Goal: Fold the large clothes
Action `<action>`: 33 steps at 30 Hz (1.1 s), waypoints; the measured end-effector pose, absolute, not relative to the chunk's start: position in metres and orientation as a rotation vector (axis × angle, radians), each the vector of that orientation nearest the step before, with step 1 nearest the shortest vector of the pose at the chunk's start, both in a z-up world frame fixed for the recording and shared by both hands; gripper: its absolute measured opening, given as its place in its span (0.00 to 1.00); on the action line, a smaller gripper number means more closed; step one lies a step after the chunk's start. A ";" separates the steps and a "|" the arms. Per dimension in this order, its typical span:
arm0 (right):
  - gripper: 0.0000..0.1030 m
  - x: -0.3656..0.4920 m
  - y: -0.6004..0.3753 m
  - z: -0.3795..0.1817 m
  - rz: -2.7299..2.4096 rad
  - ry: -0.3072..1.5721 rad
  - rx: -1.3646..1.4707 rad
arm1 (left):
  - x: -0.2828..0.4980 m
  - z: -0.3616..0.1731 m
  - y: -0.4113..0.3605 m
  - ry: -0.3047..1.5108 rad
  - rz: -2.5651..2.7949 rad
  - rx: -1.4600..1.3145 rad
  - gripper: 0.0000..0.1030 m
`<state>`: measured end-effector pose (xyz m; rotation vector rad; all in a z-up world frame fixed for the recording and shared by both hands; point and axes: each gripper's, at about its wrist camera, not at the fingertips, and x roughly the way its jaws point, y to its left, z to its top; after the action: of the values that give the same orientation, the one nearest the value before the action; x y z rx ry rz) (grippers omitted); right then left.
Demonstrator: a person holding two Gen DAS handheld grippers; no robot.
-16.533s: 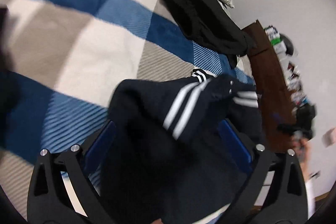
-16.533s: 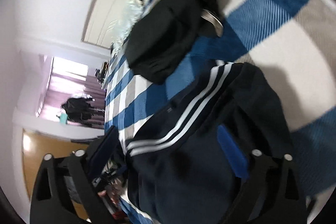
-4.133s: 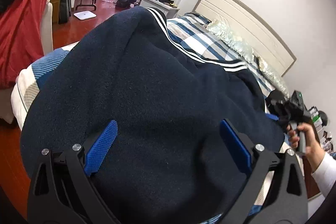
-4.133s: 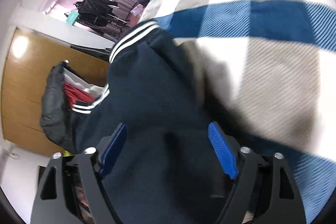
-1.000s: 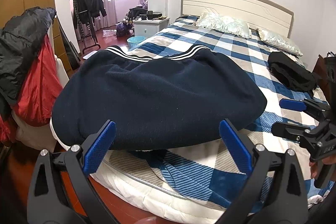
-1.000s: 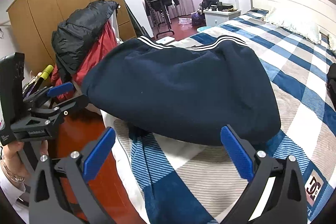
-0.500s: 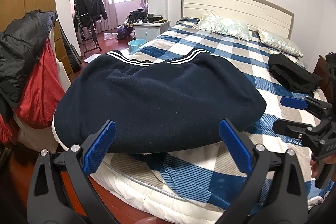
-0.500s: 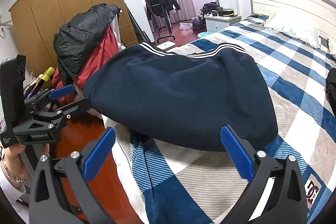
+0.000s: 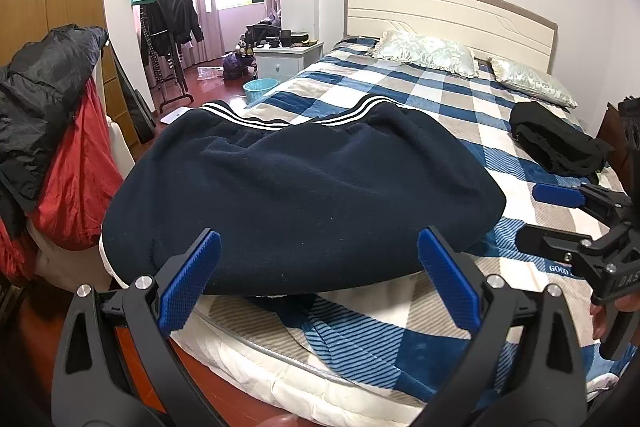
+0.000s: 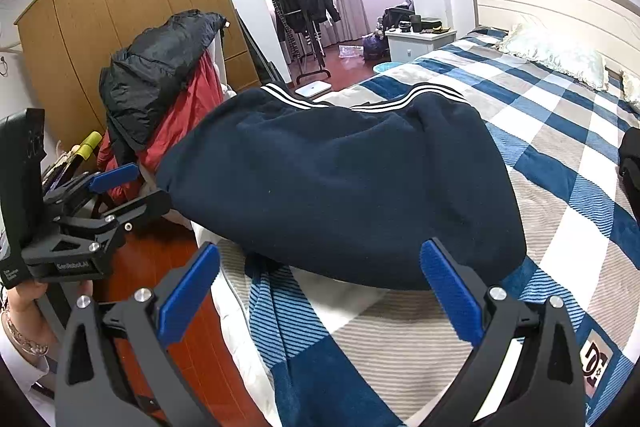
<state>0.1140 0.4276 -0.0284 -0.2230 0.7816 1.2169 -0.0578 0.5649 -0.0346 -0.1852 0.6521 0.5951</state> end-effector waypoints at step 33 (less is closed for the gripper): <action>0.95 0.115 0.425 -0.031 1.213 0.780 -0.225 | -0.055 -0.030 0.556 0.652 0.574 -0.170 0.94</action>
<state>0.1154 0.4250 -0.0314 -0.2251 0.7801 1.2131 -0.0550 0.5562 -0.0298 -0.1696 0.6518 0.5736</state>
